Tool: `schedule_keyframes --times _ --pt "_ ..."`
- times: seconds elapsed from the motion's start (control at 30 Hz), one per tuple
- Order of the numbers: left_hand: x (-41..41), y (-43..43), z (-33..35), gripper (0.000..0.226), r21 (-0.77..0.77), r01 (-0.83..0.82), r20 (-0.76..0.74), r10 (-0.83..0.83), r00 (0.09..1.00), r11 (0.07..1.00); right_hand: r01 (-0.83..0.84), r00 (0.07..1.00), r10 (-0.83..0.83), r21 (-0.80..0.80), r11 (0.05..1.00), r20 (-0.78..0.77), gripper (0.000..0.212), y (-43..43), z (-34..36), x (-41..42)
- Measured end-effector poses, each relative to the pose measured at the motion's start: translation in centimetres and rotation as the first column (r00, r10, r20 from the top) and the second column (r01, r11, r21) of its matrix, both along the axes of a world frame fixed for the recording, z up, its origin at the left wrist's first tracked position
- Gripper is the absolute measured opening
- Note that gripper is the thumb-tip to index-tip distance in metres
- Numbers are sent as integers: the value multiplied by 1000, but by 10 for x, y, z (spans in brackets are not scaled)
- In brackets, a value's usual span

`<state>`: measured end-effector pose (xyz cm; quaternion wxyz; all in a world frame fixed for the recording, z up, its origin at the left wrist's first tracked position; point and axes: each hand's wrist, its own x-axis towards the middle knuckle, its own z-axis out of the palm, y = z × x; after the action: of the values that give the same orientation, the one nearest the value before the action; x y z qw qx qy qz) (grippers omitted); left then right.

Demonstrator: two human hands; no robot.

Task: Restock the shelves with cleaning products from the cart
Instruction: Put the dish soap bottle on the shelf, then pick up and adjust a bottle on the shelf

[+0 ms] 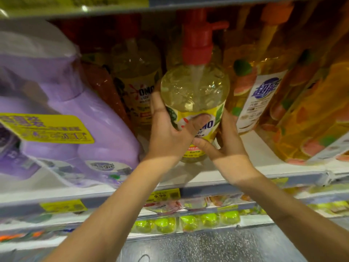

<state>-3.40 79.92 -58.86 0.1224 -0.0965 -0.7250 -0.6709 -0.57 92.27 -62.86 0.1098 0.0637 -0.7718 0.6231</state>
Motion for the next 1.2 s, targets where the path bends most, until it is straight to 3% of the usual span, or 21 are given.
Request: schedule_keyframes --times 0.13,0.2,0.3,0.43,0.5,0.67,0.83,0.97,1.2 --pt "14 1 -1 94 -79 -64 -37 62 997 995 131 991 -131 -10 991 3 84 -12 -1 15" --pt "29 -6 -2 88 -107 -57 -106 46 993 993 245 968 -243 28 969 -62 81 -18 4 27" --pt "49 -28 1 66 -131 17 -207 -44 977 991 349 916 -342 -2 937 -210 55 -29 16 48" --pt "72 -61 12 21 -291 -37 -328 -63 943 956 177 962 -200 -136 975 -183 20 -56 33 68" --pt "86 -75 18 15 -282 -25 -289 -60 955 959 60 978 -102 -224 973 -181 16 -75 38 74" --pt "112 -128 23 12 -150 -53 -234 17 972 987 -95 976 37 -269 959 -214 11 -133 51 88" --pt "133 -209 18 8 -23 -216 -168 209 963 976 -201 974 161 -270 942 -162 12 -206 49 100" --pt "148 -275 15 9 24 -335 -122 335 934 942 -267 963 261 -319 910 -60 24 -272 43 96" --pt "162 -383 11 11 -50 -358 5 359 933 932 -259 952 284 -197 946 113 46 -366 13 72"
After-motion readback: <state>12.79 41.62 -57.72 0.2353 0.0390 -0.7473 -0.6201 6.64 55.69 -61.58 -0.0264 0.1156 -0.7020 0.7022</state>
